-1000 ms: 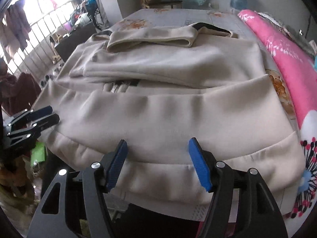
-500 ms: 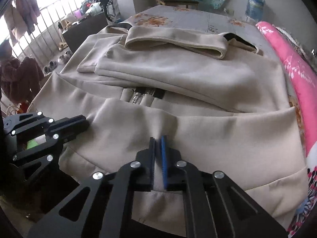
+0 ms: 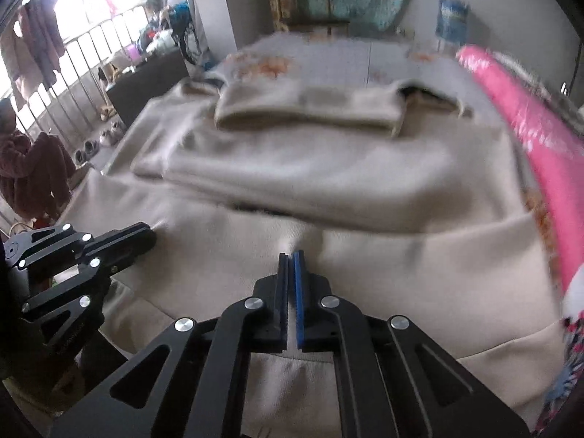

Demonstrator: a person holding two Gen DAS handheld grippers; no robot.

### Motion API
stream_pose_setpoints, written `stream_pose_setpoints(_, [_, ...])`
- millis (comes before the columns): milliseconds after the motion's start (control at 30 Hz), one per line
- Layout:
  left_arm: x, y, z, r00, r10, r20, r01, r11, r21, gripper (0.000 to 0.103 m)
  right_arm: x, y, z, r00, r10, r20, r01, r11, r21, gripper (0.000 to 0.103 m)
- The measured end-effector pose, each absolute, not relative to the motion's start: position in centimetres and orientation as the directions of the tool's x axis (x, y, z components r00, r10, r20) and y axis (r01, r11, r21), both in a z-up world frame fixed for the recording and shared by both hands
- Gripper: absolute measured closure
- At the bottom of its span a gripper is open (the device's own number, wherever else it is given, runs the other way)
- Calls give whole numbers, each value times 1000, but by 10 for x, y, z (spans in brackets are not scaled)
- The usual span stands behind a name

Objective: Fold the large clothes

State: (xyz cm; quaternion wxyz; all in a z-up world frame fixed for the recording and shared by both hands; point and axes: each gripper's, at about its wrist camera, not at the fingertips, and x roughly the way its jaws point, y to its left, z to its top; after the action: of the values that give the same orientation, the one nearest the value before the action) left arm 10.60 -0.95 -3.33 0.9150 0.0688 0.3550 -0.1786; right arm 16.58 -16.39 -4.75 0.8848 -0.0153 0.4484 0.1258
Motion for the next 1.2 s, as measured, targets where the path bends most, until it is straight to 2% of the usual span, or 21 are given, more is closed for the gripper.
stream_pose_setpoints(133, [118,-13,-55,653,-251,-714,356,934,-3,101,176,-161,-63,563,197,-803,-231,970,76,100])
stream_pose_setpoints(200, [115,-13,-56,662,-250,-707,358,934,5,101,177,-162,-70,569,201,-798,-232,970,79,100])
stream_pose_setpoints(333, [115,-10,-55,648,-262,-715,365,931,-9,100,163,-168,-55,600,197,-775,-231,971,68,96])
stream_pose_setpoints(467, [117,-7,-56,647,-276,-711,373,928,-21,99,155,-166,-48,559,313,-768,-271,944,188,95])
stream_pose_setpoints(600, [120,-5,-57,636,-293,-714,380,924,-40,99,164,-156,-71,527,299,-795,-256,949,187,90])
stream_pose_setpoints(800, [117,17,-47,606,-318,-729,360,927,-105,95,167,-161,-74,552,325,-768,-223,945,240,88])
stream_pose_setpoints(1033, [113,88,-53,624,-128,-771,112,991,-74,86,167,-163,-75,557,344,-756,-221,939,265,87])
stream_pose_setpoints(1067, [113,97,-53,637,-138,-758,99,990,-97,85,166,-164,-76,558,347,-754,-222,938,267,87])
stream_pose_setpoints(1200, [117,103,-49,650,-77,-756,64,997,-47,86,166,-165,-75,556,356,-751,-225,934,277,87])
